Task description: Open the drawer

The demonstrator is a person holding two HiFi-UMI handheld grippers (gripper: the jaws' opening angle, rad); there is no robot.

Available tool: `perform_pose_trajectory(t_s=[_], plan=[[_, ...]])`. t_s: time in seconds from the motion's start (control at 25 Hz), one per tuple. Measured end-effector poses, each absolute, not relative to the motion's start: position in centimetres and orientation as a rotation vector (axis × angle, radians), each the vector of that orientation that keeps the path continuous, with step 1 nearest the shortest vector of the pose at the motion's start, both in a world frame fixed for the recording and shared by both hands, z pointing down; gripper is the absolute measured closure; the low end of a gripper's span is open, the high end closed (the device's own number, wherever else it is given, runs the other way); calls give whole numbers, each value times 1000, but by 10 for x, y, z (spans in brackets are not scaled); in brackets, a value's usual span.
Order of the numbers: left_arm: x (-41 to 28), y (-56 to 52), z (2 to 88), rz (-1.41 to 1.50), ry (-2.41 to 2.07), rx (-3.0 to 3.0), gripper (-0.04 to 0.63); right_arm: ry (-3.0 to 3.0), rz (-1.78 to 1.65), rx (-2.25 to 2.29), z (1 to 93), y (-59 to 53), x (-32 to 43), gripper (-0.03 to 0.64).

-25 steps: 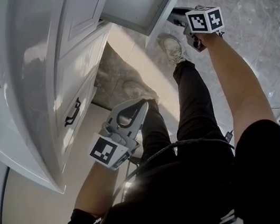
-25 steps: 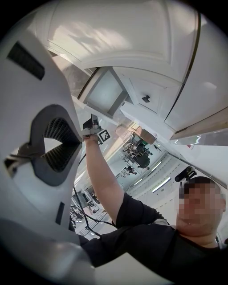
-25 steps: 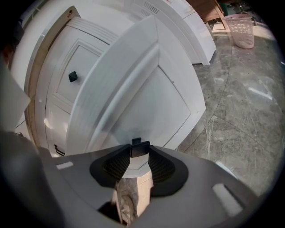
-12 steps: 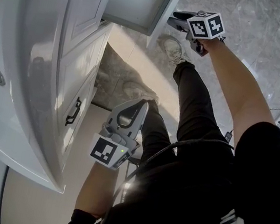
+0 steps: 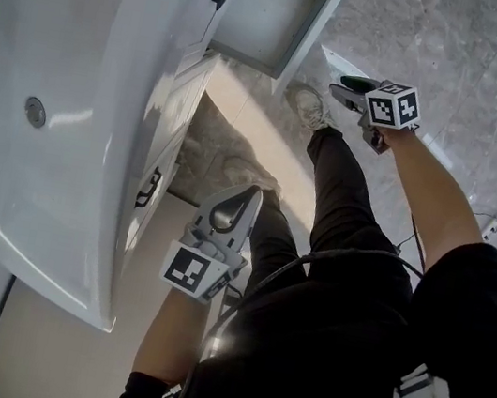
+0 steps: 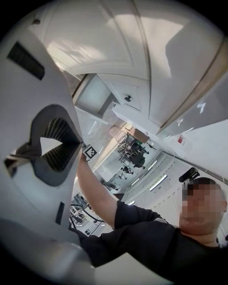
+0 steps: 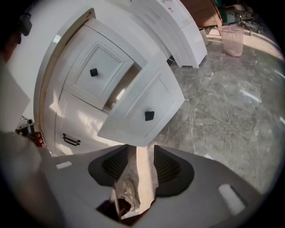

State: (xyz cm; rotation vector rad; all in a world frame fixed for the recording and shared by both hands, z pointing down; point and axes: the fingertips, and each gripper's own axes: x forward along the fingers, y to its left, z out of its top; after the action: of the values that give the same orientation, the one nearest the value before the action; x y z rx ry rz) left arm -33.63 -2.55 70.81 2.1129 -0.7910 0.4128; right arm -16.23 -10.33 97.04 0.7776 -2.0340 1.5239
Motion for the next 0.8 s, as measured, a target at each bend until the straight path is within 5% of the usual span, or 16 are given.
perform_pose_trajectory(t_s=[0.8], plan=[[-439,-48,404,109,-1263,2234,604,-2505,1094,788,576,-198,-235,509]])
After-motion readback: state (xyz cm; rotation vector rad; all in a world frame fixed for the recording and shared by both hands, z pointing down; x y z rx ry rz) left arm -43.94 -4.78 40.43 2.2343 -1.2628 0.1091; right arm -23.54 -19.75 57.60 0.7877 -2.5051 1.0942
